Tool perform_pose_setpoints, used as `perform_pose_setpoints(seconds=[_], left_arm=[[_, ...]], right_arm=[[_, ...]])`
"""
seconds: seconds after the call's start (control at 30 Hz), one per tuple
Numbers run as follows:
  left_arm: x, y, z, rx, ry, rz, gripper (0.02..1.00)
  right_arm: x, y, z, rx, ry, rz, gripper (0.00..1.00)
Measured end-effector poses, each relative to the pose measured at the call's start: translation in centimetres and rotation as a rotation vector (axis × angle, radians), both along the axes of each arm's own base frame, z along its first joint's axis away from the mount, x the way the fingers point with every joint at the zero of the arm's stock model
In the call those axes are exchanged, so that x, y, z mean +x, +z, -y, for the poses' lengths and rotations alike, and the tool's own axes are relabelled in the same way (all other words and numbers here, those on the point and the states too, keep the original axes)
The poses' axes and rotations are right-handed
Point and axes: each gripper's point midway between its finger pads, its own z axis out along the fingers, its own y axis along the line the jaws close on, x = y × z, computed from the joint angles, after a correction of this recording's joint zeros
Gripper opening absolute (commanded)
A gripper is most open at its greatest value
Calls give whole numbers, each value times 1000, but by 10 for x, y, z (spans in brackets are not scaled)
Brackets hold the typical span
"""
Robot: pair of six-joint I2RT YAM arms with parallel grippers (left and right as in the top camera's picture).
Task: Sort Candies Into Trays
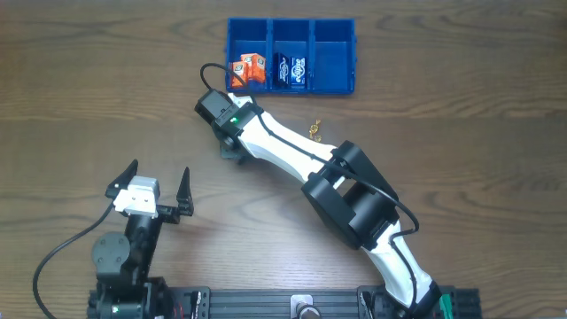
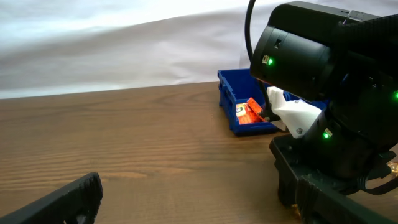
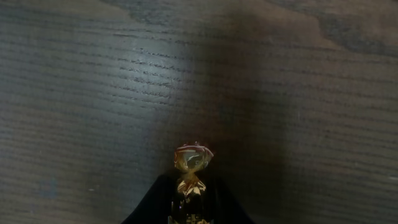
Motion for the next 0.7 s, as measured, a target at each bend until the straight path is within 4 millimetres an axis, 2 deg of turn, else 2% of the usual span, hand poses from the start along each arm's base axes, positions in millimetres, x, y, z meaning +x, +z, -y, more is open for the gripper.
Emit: perform_pose_setpoints(seconds=[0.2,0.27,0.3,0.4,0.43,0.5,0.57,0.63,0.7], left_arm=[[0,0,0,0,0,0,998],[0,0,0,0,0,0,998],[0,0,0,0,0,0,998],[0,0,0,0,0,0,998],[0,0,0,0,0,0,998],[0,0,0,0,0,0,1000],[0,0,0,0,0,0,998],[0,0,0,0,0,0,998],[0,0,0,0,0,0,998]], right_arm=[[2,0,2,-4,3,3,36],[8,5,10,-17,2,15,38],[15,14,17,-20,-2,34,36],[46,62,45,-20,-31,146,36],[66,105,65,15,-76,228,36],[93,160,95,31,-127,359,36],[114,203,125,36,-185,467,36],[130,226,154,24,-239,534,36],[140,227,176,-4,-278,547,36]])
